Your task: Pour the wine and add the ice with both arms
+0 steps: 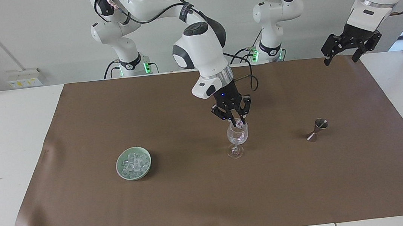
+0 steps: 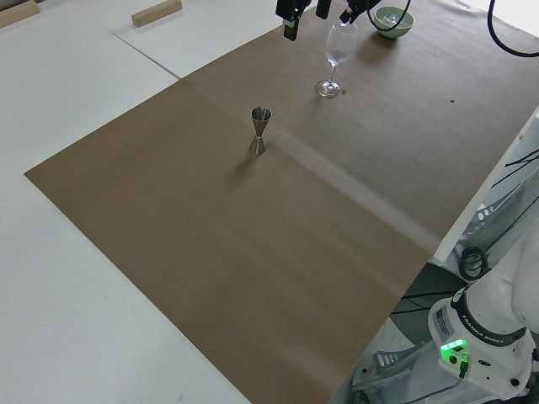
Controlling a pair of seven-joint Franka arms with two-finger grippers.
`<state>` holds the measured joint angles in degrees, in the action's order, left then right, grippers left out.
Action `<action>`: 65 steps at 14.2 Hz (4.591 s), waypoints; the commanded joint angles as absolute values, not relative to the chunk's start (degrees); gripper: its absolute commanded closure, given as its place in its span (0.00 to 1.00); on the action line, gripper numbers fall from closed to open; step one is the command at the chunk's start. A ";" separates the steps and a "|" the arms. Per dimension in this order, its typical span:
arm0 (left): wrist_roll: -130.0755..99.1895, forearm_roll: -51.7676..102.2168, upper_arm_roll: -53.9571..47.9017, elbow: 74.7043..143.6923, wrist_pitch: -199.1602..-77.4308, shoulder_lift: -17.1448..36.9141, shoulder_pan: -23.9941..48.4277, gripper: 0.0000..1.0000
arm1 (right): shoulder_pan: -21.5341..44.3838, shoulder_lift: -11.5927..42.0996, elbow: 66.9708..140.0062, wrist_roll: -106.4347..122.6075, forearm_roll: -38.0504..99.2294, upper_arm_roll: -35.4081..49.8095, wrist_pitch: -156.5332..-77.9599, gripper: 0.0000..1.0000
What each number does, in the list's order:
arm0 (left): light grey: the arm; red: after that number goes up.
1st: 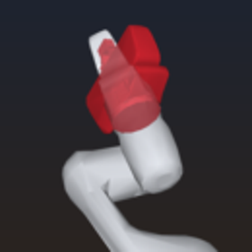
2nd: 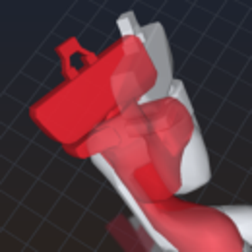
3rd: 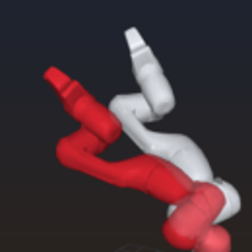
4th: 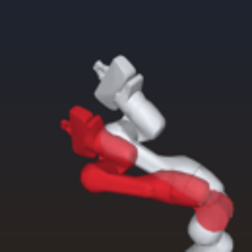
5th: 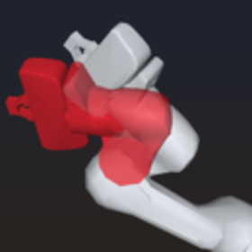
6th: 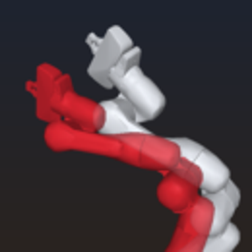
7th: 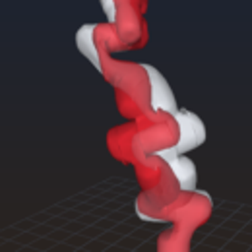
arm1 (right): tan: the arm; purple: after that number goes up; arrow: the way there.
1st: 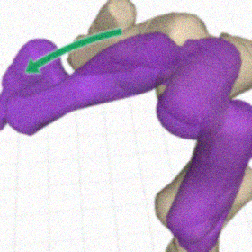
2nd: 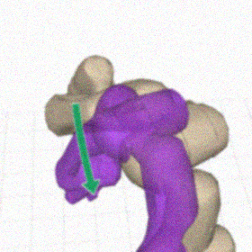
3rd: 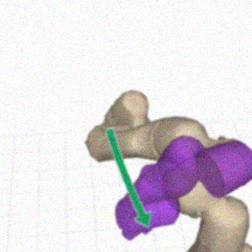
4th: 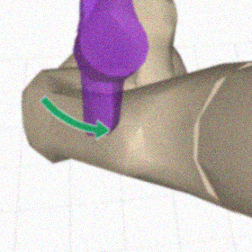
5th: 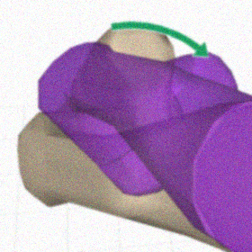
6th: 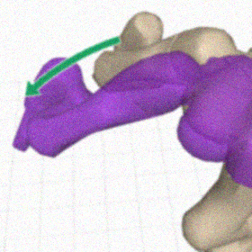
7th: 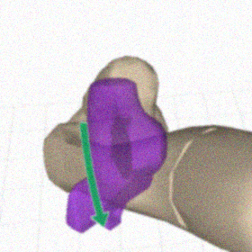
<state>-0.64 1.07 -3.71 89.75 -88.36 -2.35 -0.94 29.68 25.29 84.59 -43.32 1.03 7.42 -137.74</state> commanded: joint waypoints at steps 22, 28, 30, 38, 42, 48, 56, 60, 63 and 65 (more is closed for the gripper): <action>0.00 0.09 -3.25 90.18 -87.63 -4.13 -1.05 0.00 | 19.71 13.29 80.59 -28.77 -0.53 6.68 -114.03 0.35; 0.00 0.09 -3.25 90.18 -87.63 -4.13 -1.05 0.00 | 5.56 5.99 83.58 -10.22 0.35 6.68 -97.66 0.00; 0.00 0.09 -3.25 90.18 -87.63 -4.22 -1.05 0.00 | 2.13 5.01 83.76 -4.07 0.35 6.68 -94.85 0.00; 0.00 0.09 -3.25 90.18 -87.63 -4.13 -1.05 0.00 | -1.93 3.52 83.58 -0.61 0.26 6.07 -91.41 0.00; 0.00 0.09 -3.25 90.18 -87.63 -4.13 -1.05 0.00 | -4.30 2.11 83.50 -0.18 0.26 5.80 -88.25 0.00; 0.00 0.09 -3.25 90.18 -87.63 -4.22 -1.05 0.00 | -5.89 1.76 83.32 0.79 0.26 5.80 -87.10 0.00; 0.00 0.09 -3.25 90.18 -87.63 -4.13 -1.05 0.00 | -7.30 1.41 83.67 0.97 0.26 5.89 -85.61 0.00; 0.00 0.09 -3.25 90.18 -87.63 -4.13 -1.05 0.00 | -6.85 0.00 84.02 0.79 0.26 5.71 -85.52 0.00; 0.00 0.09 -3.25 90.18 -87.63 -4.13 -1.05 0.00 | -6.16 -2.02 87.53 1.32 0.09 2.12 -85.78 0.00; 0.00 0.09 -3.25 90.18 -87.63 -4.13 -1.05 0.00 | -5.98 -2.55 88.06 2.54 0.09 0.18 -85.00 0.00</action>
